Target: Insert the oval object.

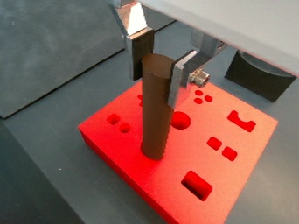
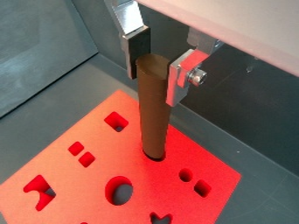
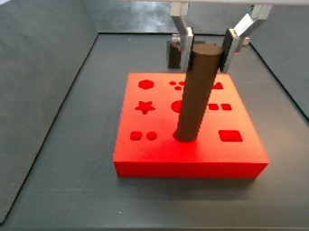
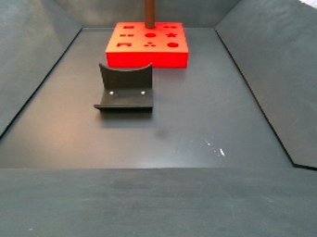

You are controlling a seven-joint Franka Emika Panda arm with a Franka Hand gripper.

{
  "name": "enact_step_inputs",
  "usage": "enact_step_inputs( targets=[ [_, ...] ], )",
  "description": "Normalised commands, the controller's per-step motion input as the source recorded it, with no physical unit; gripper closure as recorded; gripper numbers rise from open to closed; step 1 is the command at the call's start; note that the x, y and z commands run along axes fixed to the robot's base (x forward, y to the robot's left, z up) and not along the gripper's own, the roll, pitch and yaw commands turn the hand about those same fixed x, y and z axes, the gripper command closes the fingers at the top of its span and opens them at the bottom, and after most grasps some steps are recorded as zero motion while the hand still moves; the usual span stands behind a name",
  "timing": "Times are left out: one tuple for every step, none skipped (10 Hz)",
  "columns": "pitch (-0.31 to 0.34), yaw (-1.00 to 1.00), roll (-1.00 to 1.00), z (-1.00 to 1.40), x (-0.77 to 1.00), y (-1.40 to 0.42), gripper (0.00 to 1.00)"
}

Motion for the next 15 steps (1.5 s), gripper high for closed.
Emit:
enact_step_inputs(
  targets=[
    [0.000, 0.00, 0.00, -0.04, 0.00, 0.11, 1.00],
    [0.000, -0.03, -0.03, -0.07, 0.00, 0.17, 1.00],
    [0.000, 0.00, -0.02, -0.02, 0.00, 0.09, 1.00],
    [0.000, 0.00, -0.01, 0.00, 0.00, 0.05, 1.00],
    [0.000, -0.01, -0.02, -0.01, -0.10, 0.12, 1.00],
    [0.000, -0.04, -0.04, 0.00, -0.21, 0.12, 1.00],
    [-0.003, -0.04, -0.04, 0.00, -0.22, 0.09, 1.00],
    [-0.016, -0.01, -0.04, 0.00, -0.28, 0.00, 1.00],
    [-0.024, 0.01, -0.03, 0.00, 0.00, -0.12, 1.00],
    [0.000, 0.01, 0.00, 0.00, 0.15, -0.20, 1.00],
    [0.000, 0.00, 0.00, -0.10, 0.38, -0.07, 1.00],
    [0.000, 0.00, 0.00, -0.13, 0.25, 0.00, 1.00],
    [0.000, 0.00, 0.00, -0.12, 0.05, 0.00, 1.00],
    [0.000, 0.00, 0.00, -0.07, 0.00, 0.00, 1.00],
    [0.000, 0.00, 0.00, -0.07, -0.01, 0.00, 1.00]
  ],
)
